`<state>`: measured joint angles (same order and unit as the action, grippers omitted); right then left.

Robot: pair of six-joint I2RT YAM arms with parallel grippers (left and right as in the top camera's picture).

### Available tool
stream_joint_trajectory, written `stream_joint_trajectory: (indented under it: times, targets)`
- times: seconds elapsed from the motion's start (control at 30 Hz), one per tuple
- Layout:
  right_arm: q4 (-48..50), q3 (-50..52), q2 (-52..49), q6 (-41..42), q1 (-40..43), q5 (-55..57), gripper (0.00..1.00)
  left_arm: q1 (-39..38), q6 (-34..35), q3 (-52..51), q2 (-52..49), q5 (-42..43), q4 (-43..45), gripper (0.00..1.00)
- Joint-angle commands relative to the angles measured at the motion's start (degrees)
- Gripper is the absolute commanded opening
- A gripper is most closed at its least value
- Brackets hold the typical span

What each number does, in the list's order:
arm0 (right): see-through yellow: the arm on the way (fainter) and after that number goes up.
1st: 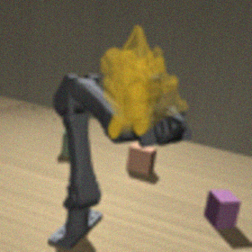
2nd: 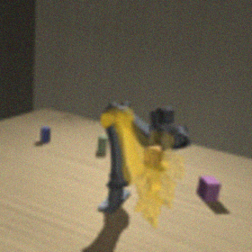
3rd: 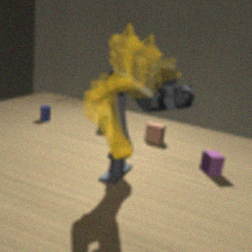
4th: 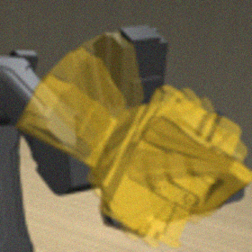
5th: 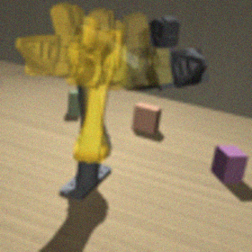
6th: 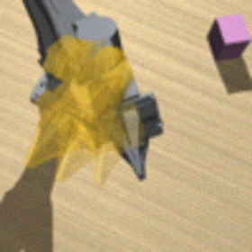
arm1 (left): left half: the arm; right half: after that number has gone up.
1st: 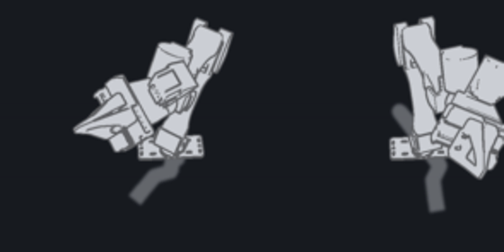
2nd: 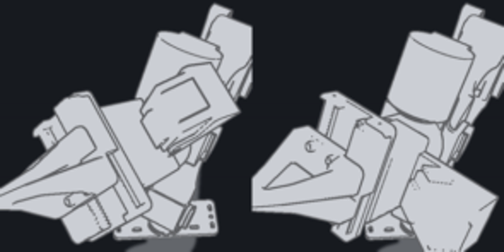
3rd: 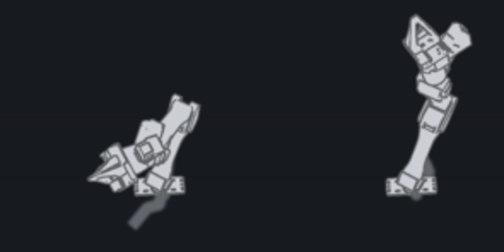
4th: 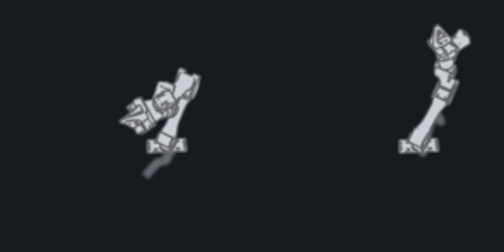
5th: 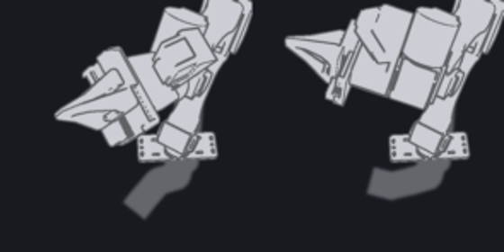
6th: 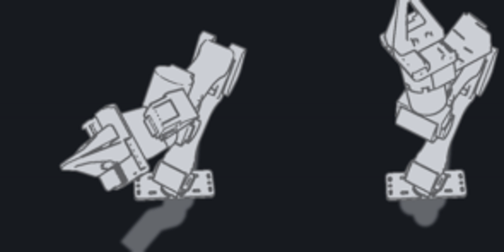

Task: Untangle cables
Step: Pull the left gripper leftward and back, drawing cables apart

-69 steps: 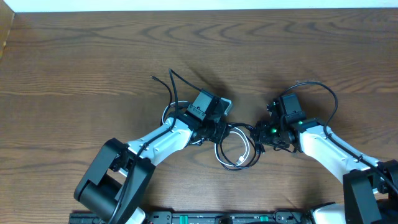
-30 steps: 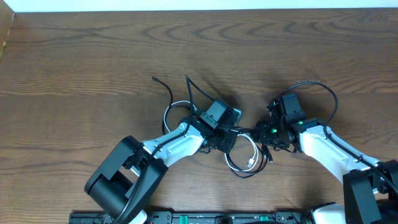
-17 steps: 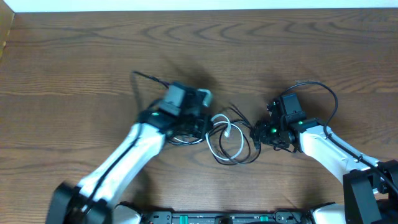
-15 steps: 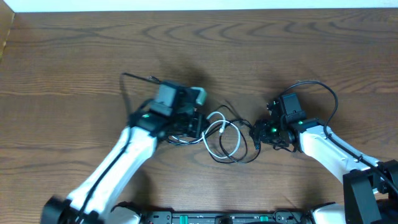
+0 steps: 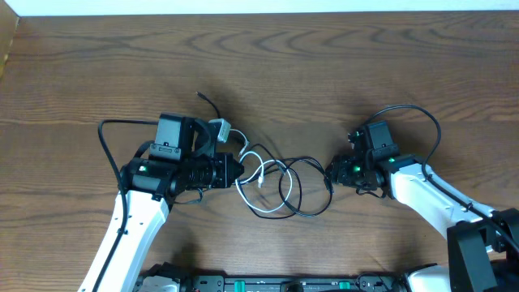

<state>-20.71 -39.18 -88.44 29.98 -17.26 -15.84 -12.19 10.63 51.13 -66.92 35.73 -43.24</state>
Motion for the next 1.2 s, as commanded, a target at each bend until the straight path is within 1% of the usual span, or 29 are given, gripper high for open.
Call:
stream_joint_trajectory:
  times: [0.0, 0.13, 0.27, 0.37, 0.4, 0.47, 0.5, 0.53, 0.6, 0.63, 0.77, 0.87, 1.03, 1.1, 1.17]
  targets:
    - [-0.9, 1.51, -1.64, 0.17, -2.01, 1.95, 0.55, 0.22, -0.48, 1.11, -0.17, 0.98, -0.94, 0.08]
    - [-0.9, 1.51, -1.73, 0.17, -4.57, 2.71, 0.54, 0.22, -0.46, 0.96, -0.17, 1.16, -0.92, 0.08]
    - [-0.79, 1.51, -1.73, 0.2, -7.23, 7.43, 0.51, 0.22, -0.52, 0.61, -0.22, 0.44, -3.63, 0.08]
    - [1.05, 1.51, -1.73, -0.2, -8.2, 10.14, 0.53, 0.22, -0.48, 0.31, -0.39, -6.1, -8.09, 0.08]
    - [2.32, 1.51, -1.73, -1.55, -8.35, 10.1, 0.54, 0.22, -0.22, 0.2, -0.5, -10.16, -9.92, 0.08]
    - [4.63, 1.51, -1.73, -4.17, -8.57, 9.79, 0.56, 0.22, 3.02, 0.09, -0.68, -17.68, -12.79, 0.08]
    - [5.79, 1.51, -1.73, -5.42, -8.74, 9.7, 0.57, 0.22, 4.7, 0.09, -0.79, -19.76, -13.66, 0.08]
    - [6.54, 1.51, -1.73, -6.01, -8.87, 9.57, 0.58, 0.24, 6.08, 0.09, -0.83, -20.41, -14.23, 0.08]
    - [7.5, 1.51, -1.73, -6.71, -9.22, 9.46, 0.59, 0.22, 7.76, 0.09, -0.81, -19.76, -14.34, 0.22]
    - [7.72, 1.51, -1.73, -6.71, -9.44, 9.46, 0.59, 0.22, 8.81, 0.09, -0.81, -19.71, -14.34, 0.25]
    - [8.61, 1.51, -1.73, -6.71, -10.19, 9.46, 0.6, 0.22, 11.15, 0.09, -0.81, -19.71, -13.68, 0.27]
    - [10.03, 1.51, -1.73, -7.56, -10.93, 9.29, 0.63, 0.22, 11.15, 0.09, -0.81, -19.71, -12.61, 0.3]
    - [12.44, 1.51, -1.73, -17.62, -13.44, 8.41, 0.76, 0.22, 11.13, 0.09, -0.81, -19.78, -9.84, 0.32]
    - [12.83, 1.51, -1.75, -20.87, -14.51, 8.44, 0.79, 0.22, 11.13, 0.09, -0.83, -20.24, -8.2, 0.32]
    - [13.07, 1.51, -1.86, -21.53, -15.21, 8.9, 0.8, 0.24, 11.1, 0.09, -0.94, -22.62, -5.81, 0.32]
